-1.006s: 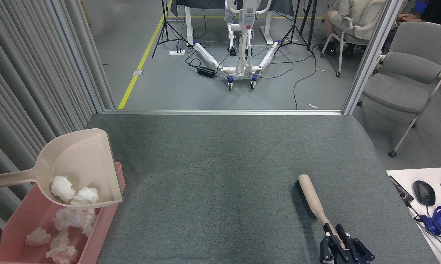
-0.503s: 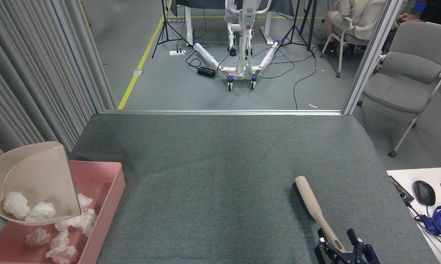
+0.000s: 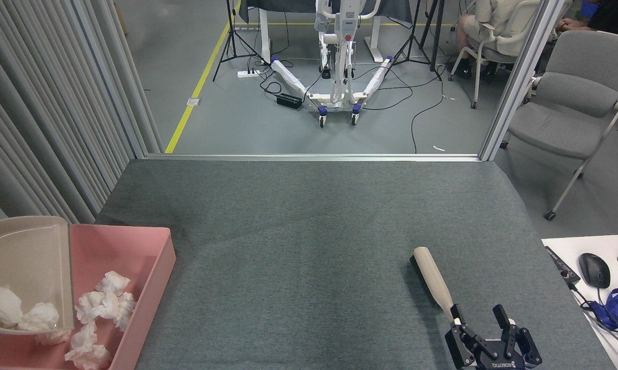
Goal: Sweep and dump garbage into bin
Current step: 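Tilt the dustpan over the pink bin to dump the tissues, then carry the empty dustpan back and lower it onto the table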
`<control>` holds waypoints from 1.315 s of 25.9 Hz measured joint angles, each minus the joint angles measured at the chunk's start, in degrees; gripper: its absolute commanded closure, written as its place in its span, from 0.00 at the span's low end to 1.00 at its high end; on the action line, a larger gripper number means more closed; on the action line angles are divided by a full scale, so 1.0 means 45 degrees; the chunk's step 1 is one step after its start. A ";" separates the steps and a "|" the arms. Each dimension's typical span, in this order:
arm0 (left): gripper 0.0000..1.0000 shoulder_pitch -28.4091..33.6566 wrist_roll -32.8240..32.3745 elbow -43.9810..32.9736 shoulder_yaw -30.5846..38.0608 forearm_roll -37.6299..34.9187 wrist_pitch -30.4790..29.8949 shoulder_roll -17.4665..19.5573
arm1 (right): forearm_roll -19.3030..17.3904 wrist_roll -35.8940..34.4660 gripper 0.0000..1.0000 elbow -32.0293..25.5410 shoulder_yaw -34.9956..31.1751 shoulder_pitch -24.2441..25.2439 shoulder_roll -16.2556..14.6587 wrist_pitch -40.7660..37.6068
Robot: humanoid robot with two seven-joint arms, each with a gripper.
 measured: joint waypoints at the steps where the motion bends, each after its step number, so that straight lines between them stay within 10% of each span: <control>1: 1.00 -0.0009 0.0085 0.0005 0.0186 -0.0475 0.0029 0.0009 | 0.0003 -0.0003 0.12 -0.0070 -0.0035 -0.0004 -0.0013 0.0003; 10: 1.00 -0.0176 0.0245 -0.0117 0.0875 -0.1896 0.0132 0.0374 | 0.0015 -0.0048 0.11 -0.0589 -0.0616 0.0003 -0.0030 0.0017; 20: 1.00 -0.0213 0.0069 -0.0534 0.0618 0.2462 -0.0586 0.0708 | 0.0015 0.0291 0.11 -0.0850 -0.0945 0.0024 -0.0209 0.0213; 25: 1.00 -0.0670 0.0075 -0.2189 -0.1080 0.5766 -0.0472 0.0422 | 0.0015 0.0807 0.11 -0.1248 -0.0995 0.0025 -0.0175 0.0622; 34: 1.00 -0.3541 -0.0007 -0.3446 -0.5947 0.6134 0.0343 -0.0947 | 0.0015 0.1357 0.08 -0.1383 -0.1002 -0.0005 0.0047 0.0816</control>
